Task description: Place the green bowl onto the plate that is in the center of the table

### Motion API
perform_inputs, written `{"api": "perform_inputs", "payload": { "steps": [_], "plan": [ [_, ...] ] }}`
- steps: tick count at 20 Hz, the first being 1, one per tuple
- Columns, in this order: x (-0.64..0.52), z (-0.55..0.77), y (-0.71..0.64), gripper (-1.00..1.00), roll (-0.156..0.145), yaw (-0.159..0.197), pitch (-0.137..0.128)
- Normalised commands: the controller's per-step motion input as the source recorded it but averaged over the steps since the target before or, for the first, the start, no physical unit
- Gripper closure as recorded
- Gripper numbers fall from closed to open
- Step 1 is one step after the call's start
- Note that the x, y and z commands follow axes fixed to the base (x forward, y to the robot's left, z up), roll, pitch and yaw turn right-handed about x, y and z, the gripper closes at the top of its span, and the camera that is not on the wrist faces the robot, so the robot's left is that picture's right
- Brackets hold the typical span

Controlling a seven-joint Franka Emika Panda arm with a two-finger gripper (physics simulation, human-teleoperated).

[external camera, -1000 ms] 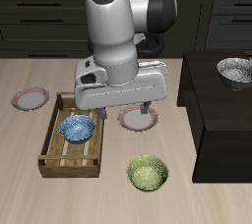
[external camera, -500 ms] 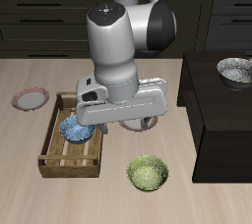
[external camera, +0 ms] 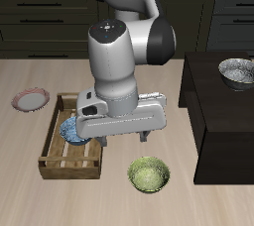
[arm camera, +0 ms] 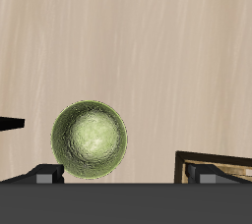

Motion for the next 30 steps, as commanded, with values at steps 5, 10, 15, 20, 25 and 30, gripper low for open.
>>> {"api": "perform_inputs", "payload": {
  "steps": [5, 10, 15, 20, 25, 30],
  "plan": [
    [0.05, -0.24, 0.03, -1.00, -0.002, 0.015, -0.004],
    [0.04, -0.24, 0.07, -1.00, 0.013, 0.013, -0.002],
    [0.07, -0.26, 0.07, -1.00, 0.011, 0.001, 0.003],
    [0.02, -0.26, 0.13, -1.00, 0.016, 0.009, 0.004],
    [0.02, -0.25, 0.02, -1.00, -0.003, 0.001, 0.019],
    [0.00, -0.20, -0.02, -1.00, -0.014, -0.002, 0.019]
  ]
}}
